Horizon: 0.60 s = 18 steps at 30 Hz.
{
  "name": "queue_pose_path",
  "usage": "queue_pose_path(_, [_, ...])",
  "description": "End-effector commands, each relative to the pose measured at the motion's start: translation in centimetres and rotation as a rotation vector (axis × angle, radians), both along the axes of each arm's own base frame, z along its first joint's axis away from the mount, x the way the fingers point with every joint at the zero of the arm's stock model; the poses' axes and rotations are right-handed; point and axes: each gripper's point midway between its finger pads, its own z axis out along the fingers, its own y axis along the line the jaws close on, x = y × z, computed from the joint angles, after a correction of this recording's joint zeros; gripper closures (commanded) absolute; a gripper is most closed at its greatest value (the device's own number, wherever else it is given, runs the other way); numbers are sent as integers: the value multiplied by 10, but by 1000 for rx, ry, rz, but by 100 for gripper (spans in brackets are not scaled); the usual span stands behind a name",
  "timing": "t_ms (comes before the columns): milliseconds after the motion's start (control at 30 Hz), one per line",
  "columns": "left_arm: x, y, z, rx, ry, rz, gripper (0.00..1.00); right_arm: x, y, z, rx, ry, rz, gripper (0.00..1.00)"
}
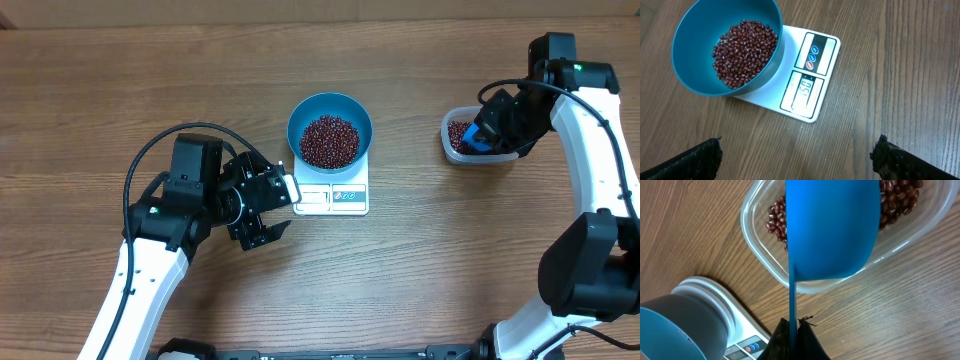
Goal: Scoop item into bowl and weigh 150g on scale
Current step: 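Lower the scoop into the bean tub with the right gripper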
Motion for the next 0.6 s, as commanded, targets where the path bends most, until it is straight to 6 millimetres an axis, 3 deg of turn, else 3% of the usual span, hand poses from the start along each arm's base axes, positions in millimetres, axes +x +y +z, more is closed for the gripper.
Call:
queue_pose_path(0, [-2, -3, -3, -8, 18, -4, 0, 3, 1, 7, 8, -29, -19, 96])
queue_pose_path(233, [-2, -3, -3, -8, 18, -4, 1, 3, 1, 6, 13, -23, -38, 95])
queue_pose_path(400, [-2, -3, -3, -8, 18, -4, 0, -1, 2, 6, 16, -5, -40, 71])
queue_pose_path(567, [-2, -3, -3, -8, 18, -4, 1, -3, 2, 5, 16, 3, -40, 62])
